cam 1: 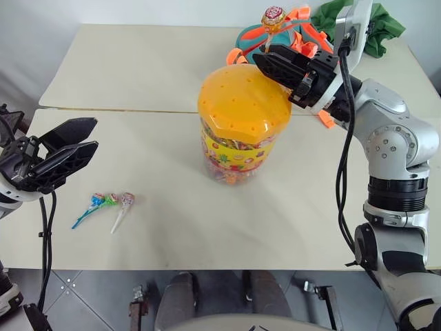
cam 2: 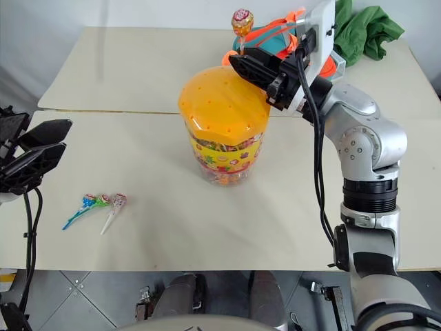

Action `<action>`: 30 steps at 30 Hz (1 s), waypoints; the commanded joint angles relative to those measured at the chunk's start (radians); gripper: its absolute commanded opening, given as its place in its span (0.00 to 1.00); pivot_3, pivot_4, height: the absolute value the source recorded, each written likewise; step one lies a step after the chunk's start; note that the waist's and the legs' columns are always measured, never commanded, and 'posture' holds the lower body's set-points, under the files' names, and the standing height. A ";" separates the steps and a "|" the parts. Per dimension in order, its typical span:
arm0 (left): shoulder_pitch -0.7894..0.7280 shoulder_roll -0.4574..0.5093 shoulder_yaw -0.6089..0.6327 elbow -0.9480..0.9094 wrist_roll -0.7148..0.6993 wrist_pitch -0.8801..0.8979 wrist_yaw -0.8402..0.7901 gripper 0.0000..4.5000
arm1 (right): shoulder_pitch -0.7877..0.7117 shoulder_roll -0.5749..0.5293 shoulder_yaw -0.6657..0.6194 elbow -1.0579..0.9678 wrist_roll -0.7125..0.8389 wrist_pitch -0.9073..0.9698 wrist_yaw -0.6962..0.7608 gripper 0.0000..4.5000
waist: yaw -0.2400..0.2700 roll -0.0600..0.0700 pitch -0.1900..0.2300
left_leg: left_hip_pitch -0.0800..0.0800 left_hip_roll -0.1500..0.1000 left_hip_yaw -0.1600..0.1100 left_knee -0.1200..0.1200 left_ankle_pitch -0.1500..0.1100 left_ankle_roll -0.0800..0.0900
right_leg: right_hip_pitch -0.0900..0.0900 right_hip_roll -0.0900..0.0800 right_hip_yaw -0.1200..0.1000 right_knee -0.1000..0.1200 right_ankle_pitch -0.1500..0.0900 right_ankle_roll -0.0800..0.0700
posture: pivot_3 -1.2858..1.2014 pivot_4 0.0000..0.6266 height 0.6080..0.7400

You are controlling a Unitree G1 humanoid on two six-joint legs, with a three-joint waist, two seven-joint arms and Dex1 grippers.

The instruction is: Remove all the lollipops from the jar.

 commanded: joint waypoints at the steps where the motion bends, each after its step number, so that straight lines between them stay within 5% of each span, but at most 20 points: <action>1: -0.025 0.007 -0.008 0.005 -0.027 -0.027 -0.025 0.72 | -0.031 0.011 -0.060 0.013 0.016 -0.062 0.036 0.02 | 0.000 0.000 0.000 | 0.000 0.000 0.000 0.000 0.000 0.000 | 0.000 0.000 0.000 0.000 0.000 0.000 | 0.52 0.24 1.00; 7: -0.056 0.025 -0.106 0.019 0.032 -0.066 -0.105 0.72 | -0.052 -0.047 -0.239 0.060 0.111 -0.126 0.101 0.02 | 0.007 0.000 0.000 | -0.001 0.000 0.000 0.000 0.000 0.000 | 0.000 0.000 0.000 0.000 0.000 0.000 | 0.52 0.24 1.00; 13: -0.043 0.023 -0.264 0.005 0.214 -0.253 -0.225 0.72 | 0.177 -0.487 -0.203 0.103 -0.008 0.129 0.218 0.02 | 0.032 0.000 0.000 | -0.001 -0.001 0.001 0.000 -0.002 0.003 | 0.000 0.000 0.000 -0.003 0.000 0.000 | 0.52 0.24 1.00; 18: -0.037 -0.011 -0.368 0.007 0.330 -0.417 -0.283 0.72 | 0.538 -0.719 -0.084 0.124 -0.305 0.020 0.209 0.02 | 0.030 0.001 0.000 | -0.001 -0.001 0.006 0.000 -0.002 0.003 | 0.000 -0.001 0.000 -0.005 0.000 0.000 | 0.52 0.24 1.00; 21: -0.054 -0.039 -0.378 0.032 0.344 -0.458 -0.269 0.72 | 0.652 -0.748 0.019 0.188 -0.490 -0.124 0.164 0.02 | 0.024 0.002 0.000 | 0.002 0.001 0.011 0.002 -0.002 0.003 | -0.001 -0.001 0.002 -0.002 0.000 0.000 | 0.52 0.24 1.00; 26: -0.053 -0.041 -0.406 0.057 0.397 -0.509 -0.261 0.72 | 0.699 -0.686 0.019 0.268 -0.516 -0.216 0.198 0.02 | 0.009 0.002 -0.001 | 0.003 0.001 0.013 0.002 -0.001 0.003 | 0.000 -0.001 0.003 -0.002 0.001 0.000 | 0.52 0.24 1.00; 30: -0.057 -0.026 -0.411 0.089 0.456 -0.541 -0.222 0.72 | 0.714 -0.646 -0.066 0.239 -0.435 -0.217 0.265 0.23 | 0.009 0.002 -0.001 | 0.003 0.001 0.012 0.002 -0.001 0.003 | 0.000 -0.001 0.002 -0.002 0.001 0.000 | 0.52 0.24 1.00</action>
